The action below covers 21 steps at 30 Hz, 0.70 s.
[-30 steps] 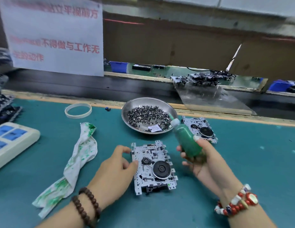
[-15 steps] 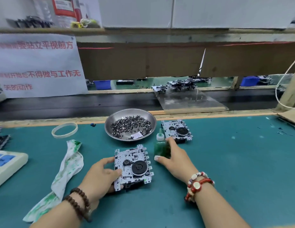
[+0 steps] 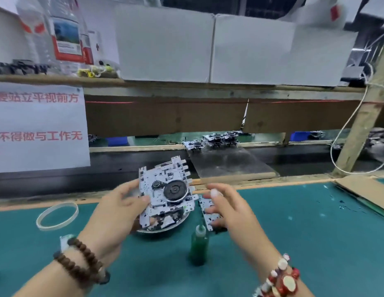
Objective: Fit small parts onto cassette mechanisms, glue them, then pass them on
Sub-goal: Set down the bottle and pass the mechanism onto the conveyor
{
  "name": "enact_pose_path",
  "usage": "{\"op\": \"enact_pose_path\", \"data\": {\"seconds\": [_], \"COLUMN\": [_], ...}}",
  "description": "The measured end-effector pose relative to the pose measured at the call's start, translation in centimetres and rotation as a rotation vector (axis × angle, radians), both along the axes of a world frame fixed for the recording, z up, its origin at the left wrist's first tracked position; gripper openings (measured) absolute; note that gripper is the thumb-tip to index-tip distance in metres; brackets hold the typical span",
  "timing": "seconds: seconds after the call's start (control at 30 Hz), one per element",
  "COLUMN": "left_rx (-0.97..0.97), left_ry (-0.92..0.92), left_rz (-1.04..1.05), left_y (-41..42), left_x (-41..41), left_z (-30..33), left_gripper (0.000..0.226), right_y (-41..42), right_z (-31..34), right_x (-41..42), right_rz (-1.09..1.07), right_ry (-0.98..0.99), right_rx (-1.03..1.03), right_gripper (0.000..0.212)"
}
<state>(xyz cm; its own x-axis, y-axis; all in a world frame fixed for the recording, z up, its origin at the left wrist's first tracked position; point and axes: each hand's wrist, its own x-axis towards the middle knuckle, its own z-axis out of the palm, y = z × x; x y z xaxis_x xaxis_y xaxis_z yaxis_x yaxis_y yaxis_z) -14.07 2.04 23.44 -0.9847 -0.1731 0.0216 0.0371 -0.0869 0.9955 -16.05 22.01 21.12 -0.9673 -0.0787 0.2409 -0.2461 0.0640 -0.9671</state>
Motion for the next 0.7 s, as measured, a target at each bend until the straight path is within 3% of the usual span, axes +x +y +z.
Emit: {"op": "enact_pose_path", "data": {"seconds": [0.3,0.4,0.5,0.57,0.63,0.7], "left_rx": [-0.307,-0.38,-0.539,-0.622,-0.676,-0.685], "left_ry": [-0.122,-0.152,-0.167,-0.184,-0.191,-0.201], "left_rz": [-0.166,-0.193,-0.204,-0.184,-0.172,-0.128], "left_y": [6.8,8.4,9.2,9.2,9.2,9.3], "left_x": [-14.8,-20.1,-25.4,-28.8,-31.1,-33.0], "left_z": [-0.6,-1.8,-3.5,-4.6,-5.5,-6.1], "left_gripper": [0.038,0.004,0.029,0.027,0.01,0.028], "right_y": [3.6,4.9,5.8,5.8,5.3,4.7], "right_z": [0.5,-0.1,-1.1,-1.8,-2.2,-2.3], "right_x": [-10.7,-15.9,-21.0,-24.2,-27.0,-29.1], "right_rz": [-0.053,-0.115,-0.181,-0.197,-0.208,-0.217], "right_ry": [-0.399,-0.435,-0.446,-0.483,-0.504,-0.5], "right_rx": [-0.1,-0.042,0.149,0.203,0.194,0.125], "right_gripper": [0.019,0.025,0.033,0.035,0.035,0.033]}}
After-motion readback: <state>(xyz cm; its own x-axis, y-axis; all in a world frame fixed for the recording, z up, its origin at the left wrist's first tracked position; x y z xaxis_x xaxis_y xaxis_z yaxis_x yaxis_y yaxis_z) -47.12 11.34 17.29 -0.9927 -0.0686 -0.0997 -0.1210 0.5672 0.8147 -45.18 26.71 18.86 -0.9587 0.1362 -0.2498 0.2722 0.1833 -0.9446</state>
